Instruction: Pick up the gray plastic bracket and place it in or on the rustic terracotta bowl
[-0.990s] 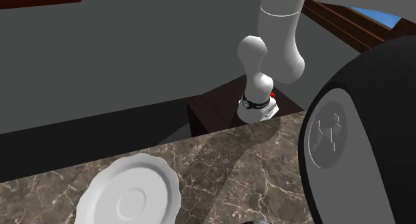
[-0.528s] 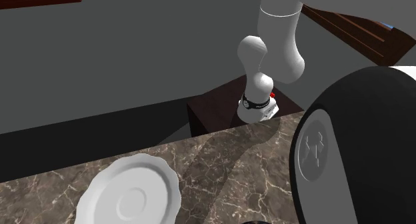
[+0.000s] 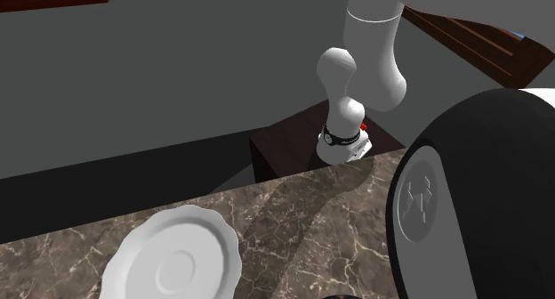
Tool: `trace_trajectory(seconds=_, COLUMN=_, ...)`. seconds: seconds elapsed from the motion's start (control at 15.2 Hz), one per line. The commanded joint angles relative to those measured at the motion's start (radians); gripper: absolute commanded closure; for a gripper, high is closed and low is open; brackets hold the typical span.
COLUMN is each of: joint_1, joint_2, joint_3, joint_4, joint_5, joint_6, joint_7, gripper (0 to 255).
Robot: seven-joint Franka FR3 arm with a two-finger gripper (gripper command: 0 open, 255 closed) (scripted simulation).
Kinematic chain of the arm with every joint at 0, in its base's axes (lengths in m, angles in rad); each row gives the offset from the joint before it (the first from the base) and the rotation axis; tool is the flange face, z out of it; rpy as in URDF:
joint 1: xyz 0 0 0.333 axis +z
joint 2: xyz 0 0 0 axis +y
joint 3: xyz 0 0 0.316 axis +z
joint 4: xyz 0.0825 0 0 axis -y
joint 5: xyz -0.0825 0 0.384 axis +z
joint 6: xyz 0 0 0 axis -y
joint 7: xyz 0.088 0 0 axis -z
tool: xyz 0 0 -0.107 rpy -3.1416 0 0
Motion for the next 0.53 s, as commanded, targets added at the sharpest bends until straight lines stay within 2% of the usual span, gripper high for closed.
trace_trajectory(seconds=0.0, joint_1=0.0, joint_2=0.0, joint_3=0.0, joint_4=0.0, joint_5=0.0, joint_6=0.0, joint_7=0.0, gripper=0)
trace_trajectory(seconds=0.26, joint_1=0.008, joint_2=0.005, joint_3=0.004, joint_4=0.133, joint_5=-0.001, joint_6=-0.129, joint_7=-0.001, gripper=0)
trace_trajectory(seconds=0.46, joint_1=0.008, joint_2=0.005, joint_3=0.004, joint_4=0.133, joint_5=-0.001, joint_6=-0.129, joint_7=-0.001, gripper=0)
